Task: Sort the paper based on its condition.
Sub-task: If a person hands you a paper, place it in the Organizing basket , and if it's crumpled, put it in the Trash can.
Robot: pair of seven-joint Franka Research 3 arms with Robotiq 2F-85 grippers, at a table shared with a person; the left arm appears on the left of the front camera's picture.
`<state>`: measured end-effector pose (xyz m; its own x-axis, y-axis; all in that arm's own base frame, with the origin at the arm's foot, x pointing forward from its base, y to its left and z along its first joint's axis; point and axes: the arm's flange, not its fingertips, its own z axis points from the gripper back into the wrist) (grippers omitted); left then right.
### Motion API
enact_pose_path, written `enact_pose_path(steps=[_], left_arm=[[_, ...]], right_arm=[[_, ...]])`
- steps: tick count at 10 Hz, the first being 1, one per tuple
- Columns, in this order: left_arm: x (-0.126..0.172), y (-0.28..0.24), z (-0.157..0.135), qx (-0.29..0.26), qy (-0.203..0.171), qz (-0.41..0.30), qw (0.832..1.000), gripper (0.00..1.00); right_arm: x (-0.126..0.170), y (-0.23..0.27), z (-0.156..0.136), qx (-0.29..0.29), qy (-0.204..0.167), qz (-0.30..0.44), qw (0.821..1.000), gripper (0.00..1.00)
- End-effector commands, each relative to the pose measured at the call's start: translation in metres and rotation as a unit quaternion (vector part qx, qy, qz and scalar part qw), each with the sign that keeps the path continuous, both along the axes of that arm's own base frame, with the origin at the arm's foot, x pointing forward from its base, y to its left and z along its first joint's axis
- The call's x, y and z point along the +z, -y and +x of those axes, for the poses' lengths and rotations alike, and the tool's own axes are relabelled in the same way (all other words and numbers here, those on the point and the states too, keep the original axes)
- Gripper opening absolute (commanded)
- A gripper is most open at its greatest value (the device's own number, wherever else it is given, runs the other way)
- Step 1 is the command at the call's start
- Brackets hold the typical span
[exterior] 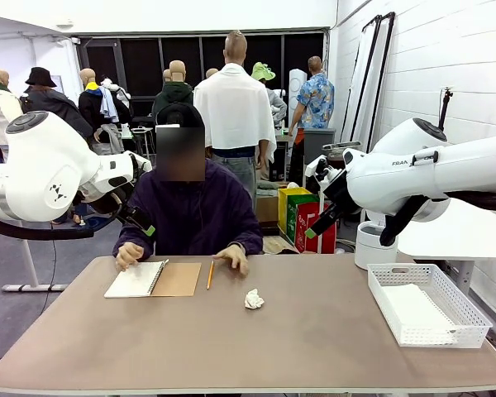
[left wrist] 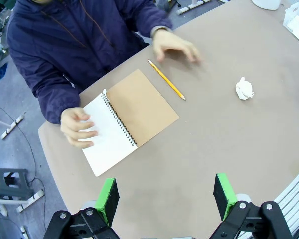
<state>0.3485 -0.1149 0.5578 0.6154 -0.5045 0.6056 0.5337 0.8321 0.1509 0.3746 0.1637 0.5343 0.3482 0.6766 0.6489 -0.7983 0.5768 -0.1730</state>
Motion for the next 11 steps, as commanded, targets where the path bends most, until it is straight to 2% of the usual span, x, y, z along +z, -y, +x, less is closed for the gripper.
enact_pose_path(steps=[1, 4, 5, 6, 9, 10, 11], left_arm=[[0.000, -0.001, 0.001, 0.000, 0.001, -0.002, 1.000, 1.00], [0.000, -0.001, 0.001, 0.000, 0.001, -0.002, 1.000, 1.00], [0.000, -0.001, 0.001, 0.000, 0.001, -0.002, 1.000, 1.00], [0.000, -0.001, 0.001, 0.000, 0.001, -0.002, 1.000, 1.00], [0.000, -0.001, 0.001, 0.000, 0.001, -0.002, 1.000, 1.00], [0.000, -0.001, 0.001, 0.000, 0.001, -0.002, 1.000, 1.00], [0.000, -0.001, 0.001, 0.000, 0.001, -0.002, 1.000, 1.00]], right_arm=[[-0.001, 0.000, 0.000, -0.001, 0.004, 0.000, 1.000, 1.00], [0.000, 0.000, 0.000, 0.000, 0.000, 0.000, 1.000, 1.00], [-0.004, -0.011, 0.011, 0.006, -0.011, -0.009, 1.000, 1.00], [-0.010, -0.026, 0.029, 0.015, -0.011, -0.032, 0.999, 1.00], [-0.039, -0.070, 0.064, 0.035, -0.048, -0.088, 0.994, 1.00], [-0.051, -0.082, 0.072, 0.043, -0.054, -0.111, 0.991, 1.00], [-0.066, -0.092, 0.077, 0.054, -0.075, -0.124, 0.988, 1.00]])
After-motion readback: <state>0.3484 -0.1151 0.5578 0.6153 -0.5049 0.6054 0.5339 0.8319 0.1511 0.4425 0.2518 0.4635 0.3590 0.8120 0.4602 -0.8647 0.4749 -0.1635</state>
